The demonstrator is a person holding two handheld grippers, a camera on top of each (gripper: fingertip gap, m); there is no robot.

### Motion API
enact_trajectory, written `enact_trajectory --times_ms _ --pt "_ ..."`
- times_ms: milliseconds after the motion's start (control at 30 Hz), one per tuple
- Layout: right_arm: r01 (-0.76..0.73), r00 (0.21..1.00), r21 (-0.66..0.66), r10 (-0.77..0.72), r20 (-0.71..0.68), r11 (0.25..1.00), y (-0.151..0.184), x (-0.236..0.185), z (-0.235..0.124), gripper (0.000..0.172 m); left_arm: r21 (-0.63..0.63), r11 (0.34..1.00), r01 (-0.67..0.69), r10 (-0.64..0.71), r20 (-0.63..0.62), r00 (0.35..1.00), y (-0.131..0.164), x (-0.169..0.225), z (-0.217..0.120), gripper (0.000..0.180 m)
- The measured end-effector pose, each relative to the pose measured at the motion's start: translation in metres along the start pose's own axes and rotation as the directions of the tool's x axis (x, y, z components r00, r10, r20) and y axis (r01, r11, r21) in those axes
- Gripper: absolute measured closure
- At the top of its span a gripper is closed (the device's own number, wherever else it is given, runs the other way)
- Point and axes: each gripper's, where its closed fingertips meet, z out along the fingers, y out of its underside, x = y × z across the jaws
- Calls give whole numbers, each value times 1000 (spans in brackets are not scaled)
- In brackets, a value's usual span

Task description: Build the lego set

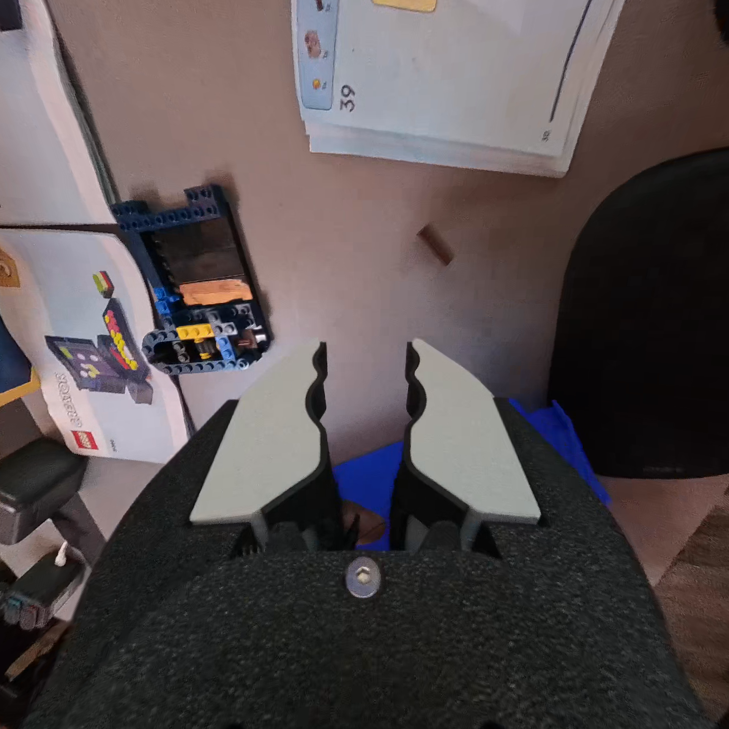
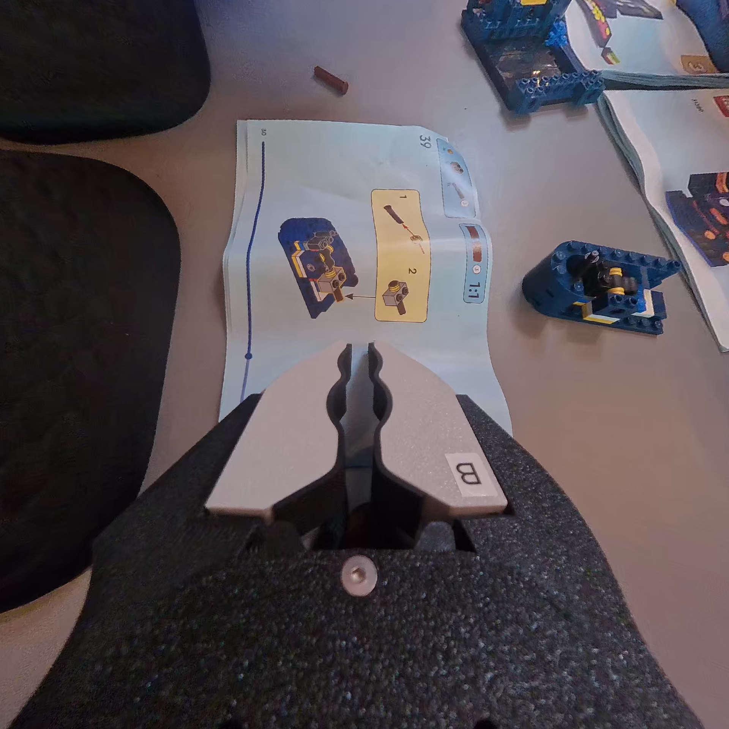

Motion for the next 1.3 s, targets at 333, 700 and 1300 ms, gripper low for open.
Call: enact_trajectory --times_ms 333,700,1300 --pt "24 1000 1 -24 -11 1000 0 -1 0 164 266 953 142 -184 137 973 4 -12 -78 145" --pt "23 1000 1 -23 -13 1000 0 -1 0 164 219 869 444 -484 184 855 117 34 -106 145" --pt "23 1000 2 -23 -17 1000 0 0 0 163 -106 765 636 -627 104 772 182 91 -12 148"
